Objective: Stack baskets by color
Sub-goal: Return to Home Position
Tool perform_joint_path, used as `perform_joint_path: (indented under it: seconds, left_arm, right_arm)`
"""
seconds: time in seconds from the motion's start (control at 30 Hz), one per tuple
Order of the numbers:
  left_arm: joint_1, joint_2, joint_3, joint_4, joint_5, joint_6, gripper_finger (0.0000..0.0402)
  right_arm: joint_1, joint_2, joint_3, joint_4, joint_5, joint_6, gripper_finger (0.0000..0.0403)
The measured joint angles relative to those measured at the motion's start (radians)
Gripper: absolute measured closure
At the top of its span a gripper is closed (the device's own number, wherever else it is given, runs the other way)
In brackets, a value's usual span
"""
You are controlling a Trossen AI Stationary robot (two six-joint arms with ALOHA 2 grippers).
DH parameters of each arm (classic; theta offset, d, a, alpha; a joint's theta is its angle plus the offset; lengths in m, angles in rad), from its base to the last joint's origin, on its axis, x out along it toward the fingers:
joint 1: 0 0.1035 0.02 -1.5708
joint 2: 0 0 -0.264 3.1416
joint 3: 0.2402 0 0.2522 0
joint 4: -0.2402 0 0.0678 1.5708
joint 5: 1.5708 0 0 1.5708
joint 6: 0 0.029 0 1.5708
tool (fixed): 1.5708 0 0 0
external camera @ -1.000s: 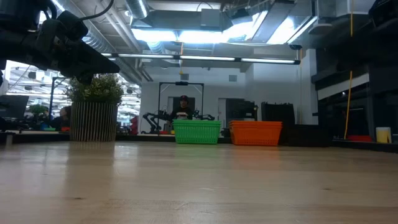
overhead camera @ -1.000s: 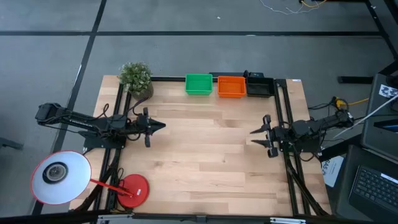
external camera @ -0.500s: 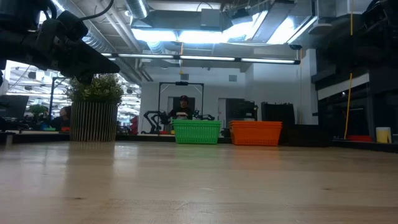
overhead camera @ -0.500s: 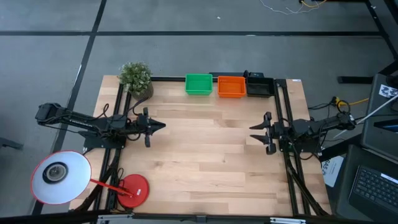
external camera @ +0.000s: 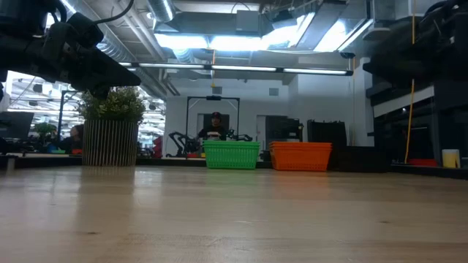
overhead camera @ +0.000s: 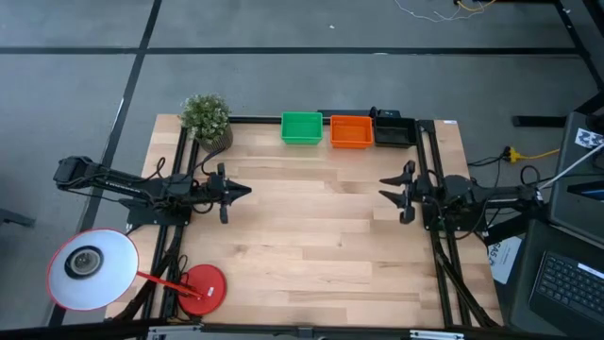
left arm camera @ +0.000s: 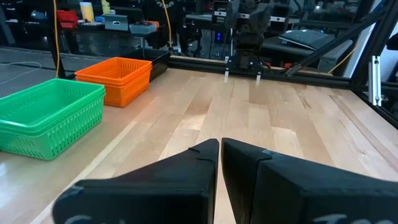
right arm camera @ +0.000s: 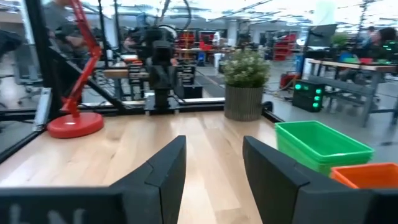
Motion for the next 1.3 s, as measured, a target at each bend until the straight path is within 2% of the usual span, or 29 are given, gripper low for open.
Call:
perform_joint_path:
  seconds: [0.27, 0.43, 1.07, 1.3]
  left_arm:
    - [0.0, 0.0, 0.0, -0.001, 0.0, 0.0, 0.039]
    - [0.0, 0.0, 0.0, -0.002, 0.0, 0.0, 0.039]
    - [0.0, -0.001, 0.0, -0.01, 0.0, 0.0, 0.039]
    - [0.0, -0.189, 0.0, -0.084, 0.001, 0.0, 0.039]
  right_arm:
    - [0.001, 0.0, 0.0, 0.003, -0.014, -0.011, 0.0243]
    - [0.001, 0.0, 0.0, 0.002, -0.022, -0.159, 0.0243]
    - [0.0, 0.0, 0.0, 0.002, -0.021, -0.157, 0.0243]
    - [-0.003, 0.0, 0.0, 0.002, -0.021, -0.157, 0.0243]
